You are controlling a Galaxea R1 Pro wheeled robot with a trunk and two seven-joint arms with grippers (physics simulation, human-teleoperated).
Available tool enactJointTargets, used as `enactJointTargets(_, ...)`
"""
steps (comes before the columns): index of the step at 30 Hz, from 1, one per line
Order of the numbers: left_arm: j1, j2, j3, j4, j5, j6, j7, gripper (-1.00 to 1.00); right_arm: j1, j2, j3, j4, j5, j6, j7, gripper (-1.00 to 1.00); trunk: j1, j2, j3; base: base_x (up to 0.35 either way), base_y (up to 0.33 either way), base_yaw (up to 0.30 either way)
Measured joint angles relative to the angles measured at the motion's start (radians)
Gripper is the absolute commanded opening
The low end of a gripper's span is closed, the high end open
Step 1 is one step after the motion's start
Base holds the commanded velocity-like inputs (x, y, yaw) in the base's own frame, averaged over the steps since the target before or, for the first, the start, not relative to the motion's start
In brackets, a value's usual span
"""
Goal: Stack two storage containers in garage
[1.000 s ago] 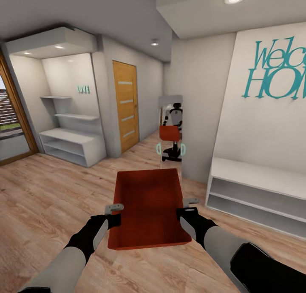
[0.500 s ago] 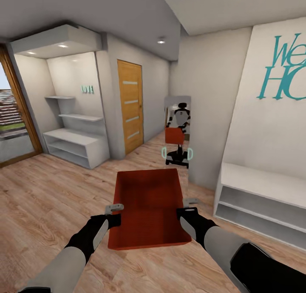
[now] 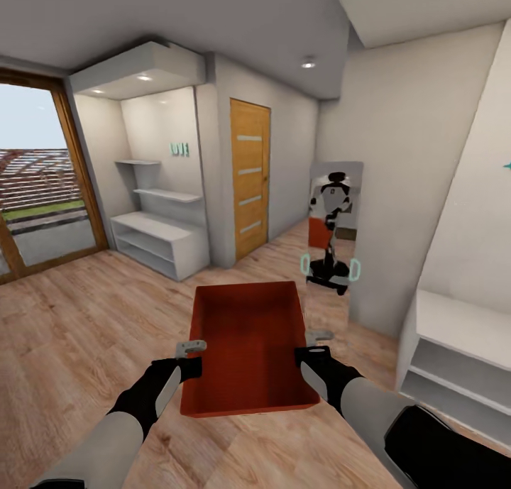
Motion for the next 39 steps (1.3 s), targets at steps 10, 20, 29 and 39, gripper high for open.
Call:
enactJointTargets(10,0.0,0.0,0.0,0.0,0.0,0.0,0.0,-1.0,0.0,0.0,0.0,0.0,0.0,0.0,0.0,-1.0,0.0,0.0,0.0,0.326,0.0,0.268)
enactJointTargets(20,0.0,0.0,-0.001,0.0,0.0,0.0,0.0,-1.0,0.0,-0.001,0.001,0.0,-0.002,0.0,0.0,-1.0,0.0,0.0,0.0,0.326,0.0,0.125)
enactJointTargets(29,0.0,0.0,-0.002,0.001,0.0,0.0,0.0,-1.0,0.0,-0.001,0.003,0.0,-0.005,0.0,0.0,-1.0,0.0,0.0,0.0,0.326,0.0,0.002)
enactJointTargets(39,0.0,-0.001,-0.003,0.0,0.0,0.0,0.001,-1.0,0.0,-0.002,0.006,0.0,-0.008,-0.001,0.001,-1.0,0.0,0.0,0.0,0.326,0.0,0.0)
